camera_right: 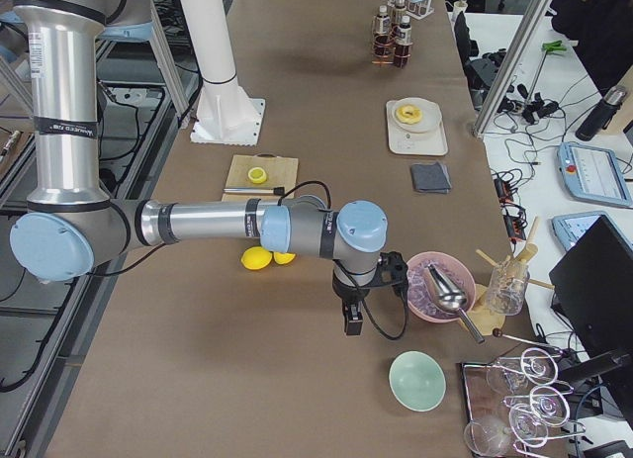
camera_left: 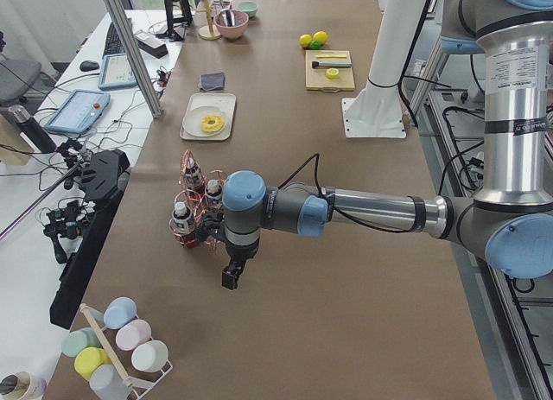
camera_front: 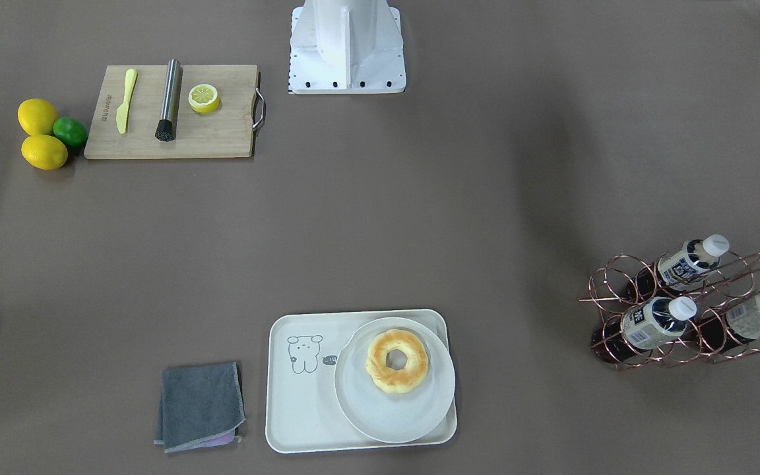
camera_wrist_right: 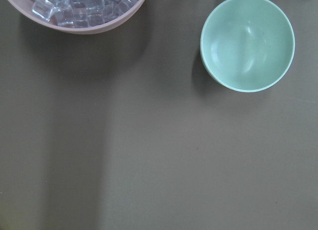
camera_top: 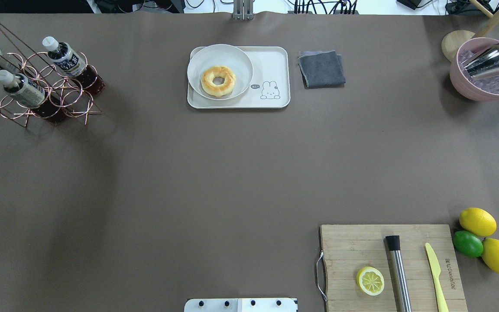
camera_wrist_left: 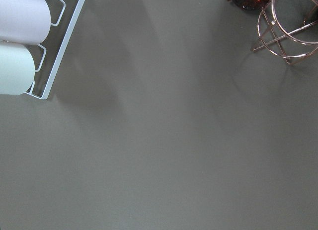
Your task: Place tea on tray
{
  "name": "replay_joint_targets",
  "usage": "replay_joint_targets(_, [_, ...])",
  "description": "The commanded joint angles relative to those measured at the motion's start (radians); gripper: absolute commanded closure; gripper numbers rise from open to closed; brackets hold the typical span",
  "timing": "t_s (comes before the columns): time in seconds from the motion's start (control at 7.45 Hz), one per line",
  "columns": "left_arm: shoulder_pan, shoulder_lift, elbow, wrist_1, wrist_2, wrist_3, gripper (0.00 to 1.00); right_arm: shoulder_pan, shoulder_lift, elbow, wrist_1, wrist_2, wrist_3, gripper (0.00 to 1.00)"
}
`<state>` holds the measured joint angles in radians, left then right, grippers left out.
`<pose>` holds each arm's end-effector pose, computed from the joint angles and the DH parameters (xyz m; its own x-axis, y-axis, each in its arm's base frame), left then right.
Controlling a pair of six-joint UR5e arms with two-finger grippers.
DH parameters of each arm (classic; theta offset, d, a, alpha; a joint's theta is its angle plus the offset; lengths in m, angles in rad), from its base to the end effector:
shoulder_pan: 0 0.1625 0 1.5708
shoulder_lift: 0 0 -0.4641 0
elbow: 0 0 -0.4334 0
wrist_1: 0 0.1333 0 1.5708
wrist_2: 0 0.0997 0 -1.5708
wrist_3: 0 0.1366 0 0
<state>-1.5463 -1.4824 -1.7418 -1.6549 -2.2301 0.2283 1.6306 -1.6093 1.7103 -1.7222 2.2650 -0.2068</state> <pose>-0.0372 -0.5082 0.6790 0.7618 0.3410 -0.5508 -0.2018 0.9329 0.2983 0.0762 -0.5040 0.6924 0.7612 -0.1283 0.6357 0.0987 0.9917 0.0819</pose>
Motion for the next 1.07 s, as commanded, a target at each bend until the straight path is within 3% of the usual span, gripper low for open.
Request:
replay_joint_targets(0.0, [-0.001,0.007,0.004,-0.002,-0.003,-0.007,0.02,0.0,0.006,0.002,0.0,-0.002,0.029,0.0])
replay_joint_targets(0.94, [-0.009,0.011,0.007,0.0,-0.005,0.002,0.02,0.002,0.009,0.008,0.0,0.001,0.043,0.0])
